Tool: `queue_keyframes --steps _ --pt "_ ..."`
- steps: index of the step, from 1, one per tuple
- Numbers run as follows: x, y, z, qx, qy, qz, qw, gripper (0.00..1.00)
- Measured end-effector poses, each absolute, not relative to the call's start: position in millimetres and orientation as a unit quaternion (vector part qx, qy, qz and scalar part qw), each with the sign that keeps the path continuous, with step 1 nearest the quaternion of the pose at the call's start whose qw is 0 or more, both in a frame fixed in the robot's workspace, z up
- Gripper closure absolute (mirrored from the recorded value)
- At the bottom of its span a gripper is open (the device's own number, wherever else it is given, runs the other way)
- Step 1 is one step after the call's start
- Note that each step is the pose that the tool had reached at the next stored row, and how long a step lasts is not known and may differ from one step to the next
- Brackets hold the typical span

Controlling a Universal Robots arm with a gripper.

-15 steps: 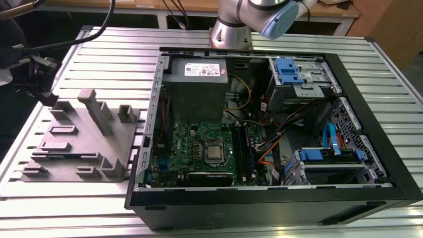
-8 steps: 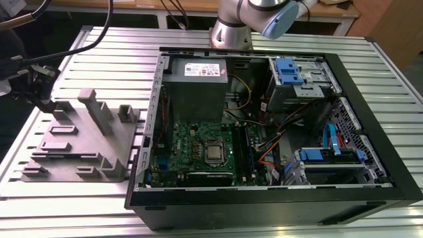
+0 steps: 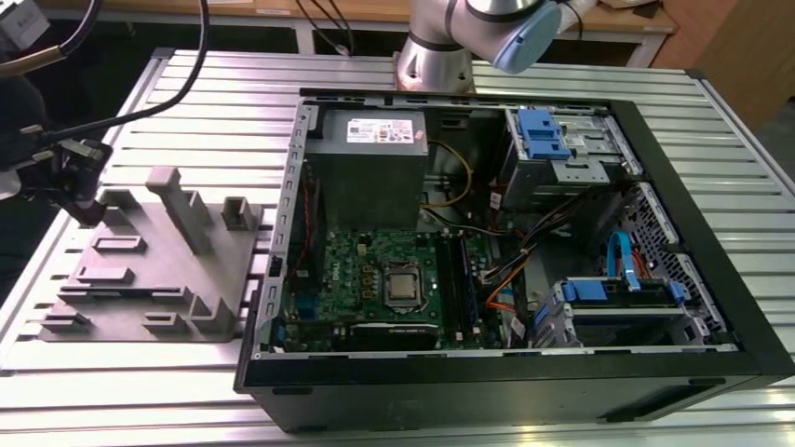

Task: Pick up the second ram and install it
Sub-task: 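Reach for the second ram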

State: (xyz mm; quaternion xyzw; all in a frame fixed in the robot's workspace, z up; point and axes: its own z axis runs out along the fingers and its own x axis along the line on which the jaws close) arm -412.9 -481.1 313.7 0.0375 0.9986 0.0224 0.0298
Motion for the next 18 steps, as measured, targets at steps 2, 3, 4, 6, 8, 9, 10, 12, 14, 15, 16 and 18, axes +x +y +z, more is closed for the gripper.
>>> queue_keyframes --steps 2,3,4,6,8,9,10,12,14,15,16,18 --pt "-414 -482 311 0.038 0.999 0.022 0.03 0.93" --pt "-414 -483 310 0.038 0.999 0.022 0.03 0.93" --pt "-415 -484 308 0.037 0.999 0.022 0.03 0.93" --pt "-415 -485 305 0.038 0.999 0.022 0.03 0.93" --pt "-416 -487 303 0.037 0.999 0.022 0.03 0.93" --pt "-417 -487 302 0.038 0.999 0.022 0.03 0.93" --pt "-417 -488 301 0.038 0.999 0.022 0.03 0.93" --pt "-417 -489 299 0.037 0.999 0.022 0.03 0.93" --pt "-418 -490 298 0.038 0.999 0.022 0.03 0.93" --pt "-418 -490 297 0.038 0.999 0.022 0.03 0.93" --pt "-418 -490 297 0.037 0.999 0.022 0.03 0.93" --pt "-419 -490 297 0.038 0.999 0.022 0.03 0.93"
